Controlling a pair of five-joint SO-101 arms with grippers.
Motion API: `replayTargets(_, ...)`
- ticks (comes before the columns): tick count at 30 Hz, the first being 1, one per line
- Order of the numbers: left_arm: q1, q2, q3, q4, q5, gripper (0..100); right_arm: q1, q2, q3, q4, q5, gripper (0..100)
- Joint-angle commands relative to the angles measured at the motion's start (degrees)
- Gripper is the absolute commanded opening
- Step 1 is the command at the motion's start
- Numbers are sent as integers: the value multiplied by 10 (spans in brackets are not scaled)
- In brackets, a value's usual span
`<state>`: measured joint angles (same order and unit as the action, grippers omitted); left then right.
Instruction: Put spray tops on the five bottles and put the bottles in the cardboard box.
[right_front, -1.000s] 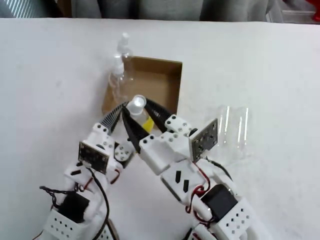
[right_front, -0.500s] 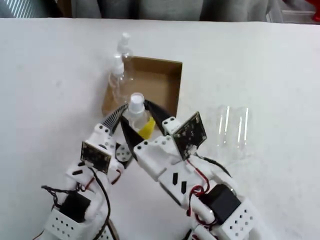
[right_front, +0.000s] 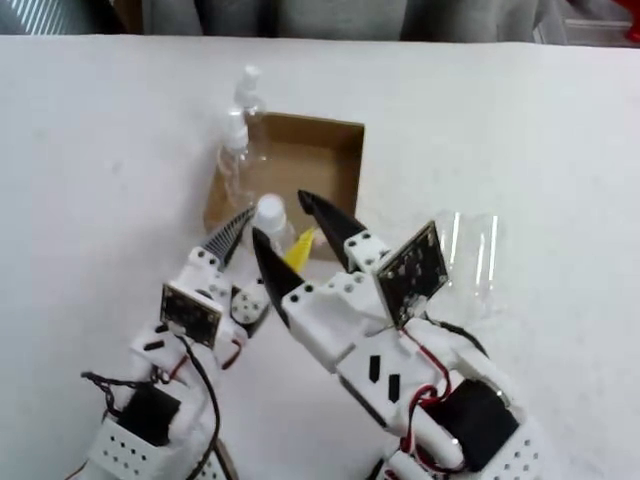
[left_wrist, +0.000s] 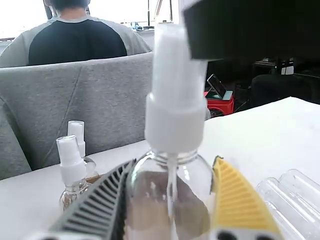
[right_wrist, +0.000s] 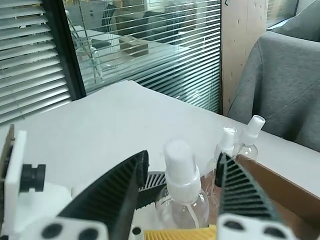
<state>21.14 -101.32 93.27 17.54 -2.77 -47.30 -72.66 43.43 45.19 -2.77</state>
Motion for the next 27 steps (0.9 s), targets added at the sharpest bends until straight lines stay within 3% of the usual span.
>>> replayTargets(1, 0, -10, -11, -21, -2, 28, 9, -7, -56, 62, 6, 193)
replayTargets(11, -7, -12, -11, -22, -3, 28, 132, -20, -91, 284, 8, 192)
replayTargets(17, -108, -11, -20, -98, -2, 28, 188, -70, -71, 396, 11, 193)
replayTargets(22, -133, -10, -42, -105, -2, 28, 228, -117, 41, 390, 11, 193)
replayTargets(27, -155, -9, -76, -105, -2, 28, 256, -167, 188, 297, 11, 193)
